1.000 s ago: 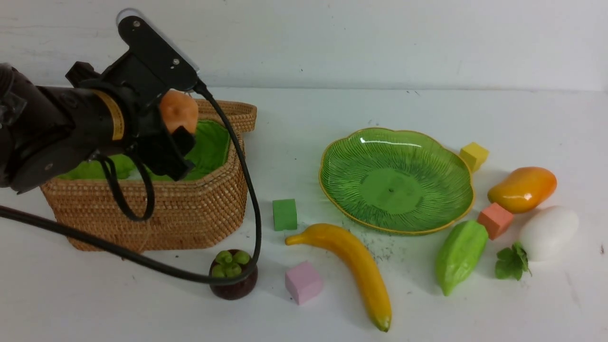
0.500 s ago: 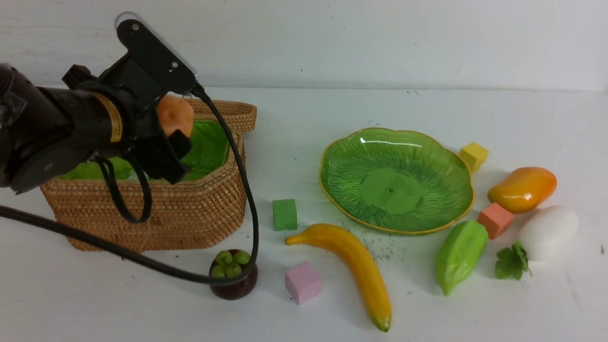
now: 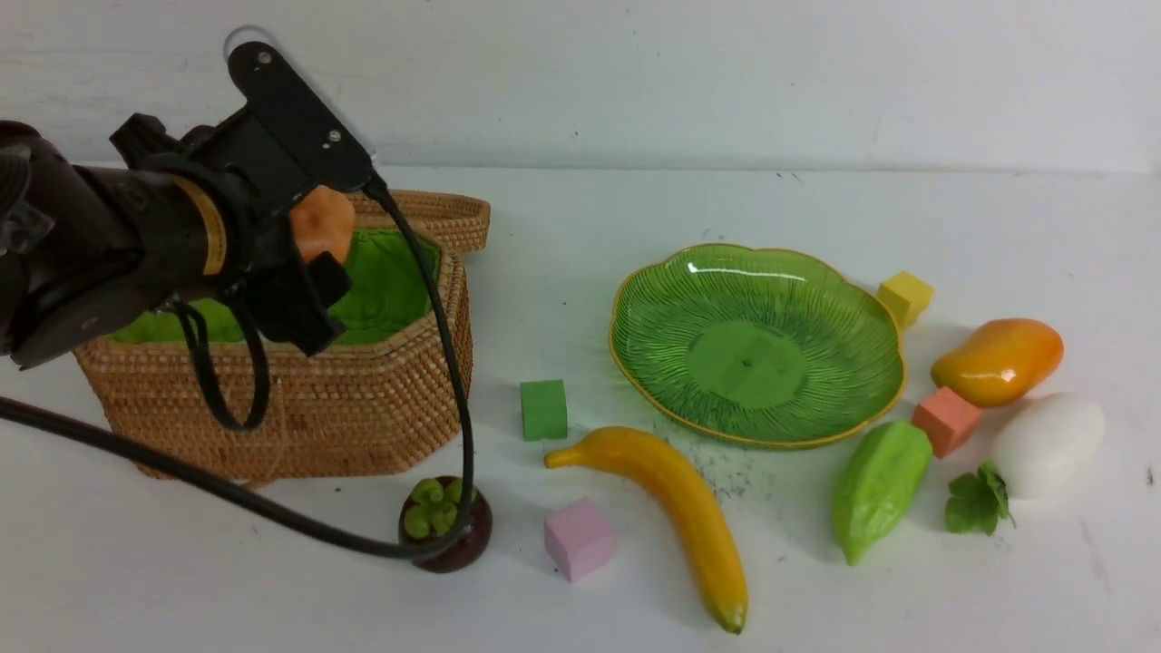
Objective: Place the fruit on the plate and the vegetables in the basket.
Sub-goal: Grab a potato with your left arm and place it in the basket on the left
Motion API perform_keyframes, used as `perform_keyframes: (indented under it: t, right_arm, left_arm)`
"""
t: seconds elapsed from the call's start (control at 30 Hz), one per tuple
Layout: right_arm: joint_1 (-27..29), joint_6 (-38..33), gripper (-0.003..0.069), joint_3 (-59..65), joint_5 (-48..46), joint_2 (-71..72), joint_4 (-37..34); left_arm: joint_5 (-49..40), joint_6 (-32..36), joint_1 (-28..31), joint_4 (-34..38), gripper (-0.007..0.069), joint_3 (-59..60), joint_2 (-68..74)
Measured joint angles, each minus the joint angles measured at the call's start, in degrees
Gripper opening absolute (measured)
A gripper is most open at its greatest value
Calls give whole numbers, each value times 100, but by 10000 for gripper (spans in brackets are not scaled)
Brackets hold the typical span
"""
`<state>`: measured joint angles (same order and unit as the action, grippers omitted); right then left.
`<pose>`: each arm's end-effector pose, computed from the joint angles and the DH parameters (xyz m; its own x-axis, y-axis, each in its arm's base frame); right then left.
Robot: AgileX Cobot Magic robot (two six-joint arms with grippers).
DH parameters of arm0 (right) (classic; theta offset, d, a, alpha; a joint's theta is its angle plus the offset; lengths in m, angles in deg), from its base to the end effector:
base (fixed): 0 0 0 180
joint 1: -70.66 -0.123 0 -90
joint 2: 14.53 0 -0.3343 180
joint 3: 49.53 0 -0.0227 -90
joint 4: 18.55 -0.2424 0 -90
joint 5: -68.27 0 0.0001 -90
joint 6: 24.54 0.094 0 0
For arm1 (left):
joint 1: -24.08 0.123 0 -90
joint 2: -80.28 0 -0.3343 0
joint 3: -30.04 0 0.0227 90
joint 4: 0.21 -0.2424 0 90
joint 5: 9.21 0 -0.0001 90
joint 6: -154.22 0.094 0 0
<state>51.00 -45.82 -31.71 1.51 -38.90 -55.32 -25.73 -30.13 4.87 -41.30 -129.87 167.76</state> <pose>-0.0950 0.0210 0.4367 -0.1607 -0.1324 -0.9781 -0.8000 0.5978 0.0505 0.2920 -0.0831 0.3590 -0.2869 0.7048 -0.6488 0.4148 0.7019 0.5790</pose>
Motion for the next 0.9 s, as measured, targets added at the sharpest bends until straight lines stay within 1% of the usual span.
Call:
perform_keyframes:
  t: [0.1,0.3,0.53,0.6,0.63,0.67,0.7,0.73,0.77,0.9]
  right_arm:
    - [0,5,139,7,0,0,0]
    - [0,12,140,7,5,0,0]
    - [0,19,142,7,12,0,0]
    - [0,19,142,7,16,0,0]
    - [0,19,142,7,16,0,0]
    - [0,19,143,7,19,0,0]
    - [0,19,143,7,19,0,0]
    - [0,23,144,7,19,0,0]
    - [0,23,144,7,19,0,0]
    - [0,23,144,7,19,0,0]
  left_arm:
    - [-6,-67,0,-22,578,0,0]
    - [-42,-766,0,-34,572,0,0]
    - [-50,-974,0,-38,572,0,0]
    - [-56,-1338,0,-57,588,0,0]
    - [-56,-1400,0,-72,593,0,0]
    - [-56,-1631,0,-171,617,0,0]
    - [-56,-1701,0,-225,625,0,0]
    - [-56,-1954,0,-364,653,0,0]
    - [-56,-2204,0,-478,664,0,0]
    - [-56,-2783,0,-847,669,0,0]
